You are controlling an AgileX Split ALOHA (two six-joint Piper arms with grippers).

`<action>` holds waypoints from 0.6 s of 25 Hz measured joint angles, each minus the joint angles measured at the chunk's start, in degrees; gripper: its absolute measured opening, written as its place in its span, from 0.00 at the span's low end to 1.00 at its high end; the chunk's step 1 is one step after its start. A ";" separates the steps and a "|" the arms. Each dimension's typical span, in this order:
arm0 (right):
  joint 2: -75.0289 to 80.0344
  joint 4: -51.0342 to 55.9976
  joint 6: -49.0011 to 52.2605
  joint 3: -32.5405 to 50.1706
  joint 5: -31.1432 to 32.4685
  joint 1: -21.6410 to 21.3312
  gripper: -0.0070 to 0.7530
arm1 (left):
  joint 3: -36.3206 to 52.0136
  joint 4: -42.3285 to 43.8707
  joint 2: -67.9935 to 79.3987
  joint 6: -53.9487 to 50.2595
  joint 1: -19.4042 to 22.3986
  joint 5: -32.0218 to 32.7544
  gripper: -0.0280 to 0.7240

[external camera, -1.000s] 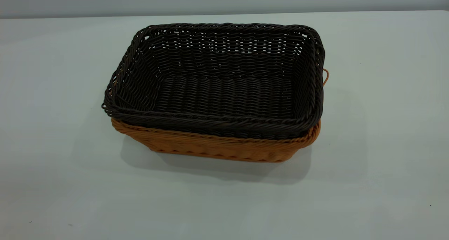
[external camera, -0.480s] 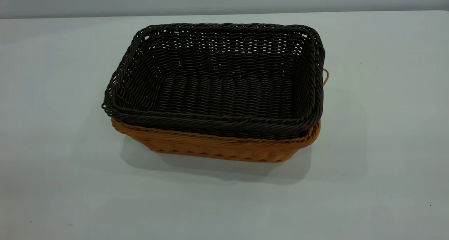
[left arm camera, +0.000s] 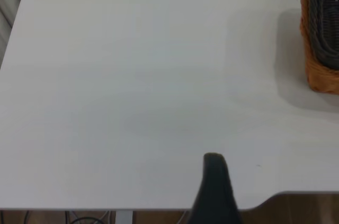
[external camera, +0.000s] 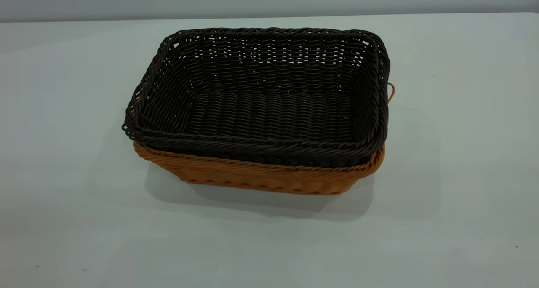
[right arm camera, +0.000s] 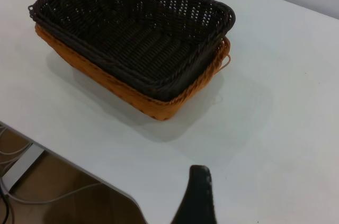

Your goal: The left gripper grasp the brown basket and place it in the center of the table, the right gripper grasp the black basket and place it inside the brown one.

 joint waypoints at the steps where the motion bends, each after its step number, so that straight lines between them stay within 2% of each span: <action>1: 0.00 0.00 0.00 0.00 0.00 -0.96 0.76 | 0.00 0.00 0.00 0.00 0.00 0.00 0.73; 3: 0.00 -0.11 0.00 0.00 0.00 -4.41 0.76 | 0.00 0.00 0.00 0.00 0.00 0.00 0.73; 9: 0.00 -1.77 3.02 0.00 -0.11 -20.46 0.76 | 0.00 0.02 0.00 0.00 0.00 0.00 0.73; 12: 0.00 -4.39 6.18 0.17 -0.34 -25.29 0.76 | 0.00 0.02 0.00 0.00 0.00 0.00 0.73; 15: 0.00 -7.35 9.96 0.40 -0.38 -26.47 0.76 | 0.00 0.02 0.00 0.00 0.00 0.00 0.73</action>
